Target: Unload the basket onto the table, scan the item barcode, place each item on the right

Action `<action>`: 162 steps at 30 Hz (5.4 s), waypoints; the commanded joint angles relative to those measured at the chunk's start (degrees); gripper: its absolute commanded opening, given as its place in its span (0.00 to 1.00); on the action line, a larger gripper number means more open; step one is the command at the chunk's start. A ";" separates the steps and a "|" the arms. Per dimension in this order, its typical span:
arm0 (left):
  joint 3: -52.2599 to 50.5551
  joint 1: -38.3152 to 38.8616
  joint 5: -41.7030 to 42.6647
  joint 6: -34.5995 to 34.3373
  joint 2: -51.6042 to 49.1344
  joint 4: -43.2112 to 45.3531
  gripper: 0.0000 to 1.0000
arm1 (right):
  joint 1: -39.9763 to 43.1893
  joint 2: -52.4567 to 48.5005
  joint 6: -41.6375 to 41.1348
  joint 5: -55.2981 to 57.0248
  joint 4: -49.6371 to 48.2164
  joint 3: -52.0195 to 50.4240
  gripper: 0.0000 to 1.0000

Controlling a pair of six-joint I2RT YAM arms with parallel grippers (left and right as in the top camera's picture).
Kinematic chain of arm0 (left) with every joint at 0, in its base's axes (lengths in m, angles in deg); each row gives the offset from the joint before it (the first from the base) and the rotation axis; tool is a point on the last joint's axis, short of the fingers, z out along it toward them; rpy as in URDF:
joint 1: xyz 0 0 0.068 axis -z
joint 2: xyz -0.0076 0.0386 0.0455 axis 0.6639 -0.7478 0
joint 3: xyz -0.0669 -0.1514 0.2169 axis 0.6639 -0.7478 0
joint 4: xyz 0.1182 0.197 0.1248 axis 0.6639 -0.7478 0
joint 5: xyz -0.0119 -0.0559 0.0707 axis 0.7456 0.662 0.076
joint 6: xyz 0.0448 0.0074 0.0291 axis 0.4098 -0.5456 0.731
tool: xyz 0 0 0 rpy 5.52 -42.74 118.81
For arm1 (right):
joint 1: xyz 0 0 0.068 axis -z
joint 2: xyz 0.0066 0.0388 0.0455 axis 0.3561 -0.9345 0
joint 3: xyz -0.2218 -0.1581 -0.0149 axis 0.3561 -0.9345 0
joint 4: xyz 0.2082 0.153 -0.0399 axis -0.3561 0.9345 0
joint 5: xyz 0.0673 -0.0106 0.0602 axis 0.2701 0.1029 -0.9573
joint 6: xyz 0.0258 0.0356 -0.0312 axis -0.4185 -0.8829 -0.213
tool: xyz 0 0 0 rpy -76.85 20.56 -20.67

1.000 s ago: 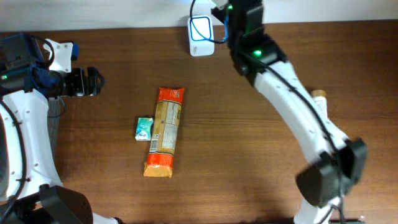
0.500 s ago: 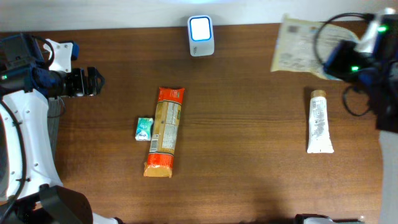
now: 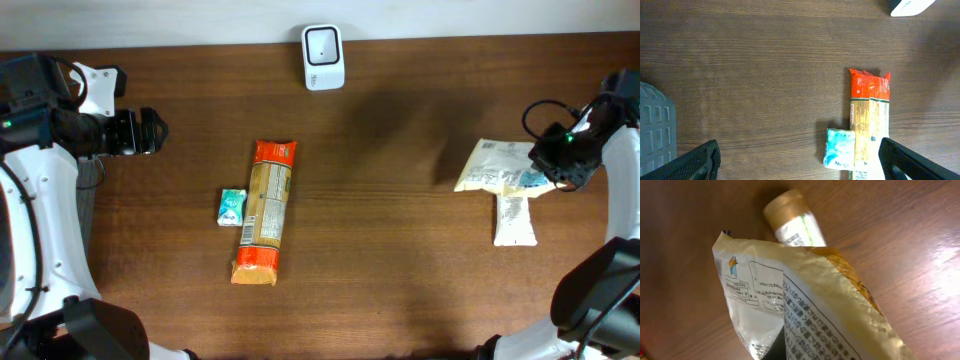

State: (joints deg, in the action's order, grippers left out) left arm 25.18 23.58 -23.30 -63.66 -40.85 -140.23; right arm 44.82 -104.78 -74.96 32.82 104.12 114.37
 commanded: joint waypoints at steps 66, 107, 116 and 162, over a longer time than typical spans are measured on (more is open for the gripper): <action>0.33 -0.04 0.63 1.09 0.22 -0.07 0.99 | -30.64 -22.12 3.91 -1.14 -3.30 22.10 0.28; 0.33 -0.04 0.61 1.09 0.22 -0.07 0.99 | -47.08 -27.23 6.19 -10.21 14.14 41.31 0.62; 0.33 -0.04 0.61 1.09 0.22 -0.07 0.99 | -61.31 -27.47 -14.21 -5.29 -7.74 21.94 0.80; 0.33 -0.04 0.61 1.09 0.22 -0.07 0.99 | -56.94 -30.91 -2.10 8.17 12.74 24.48 0.51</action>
State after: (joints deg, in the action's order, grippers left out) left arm 25.18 23.58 -23.30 -63.66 -40.85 -140.23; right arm -11.65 -134.90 -78.63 43.99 117.06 137.75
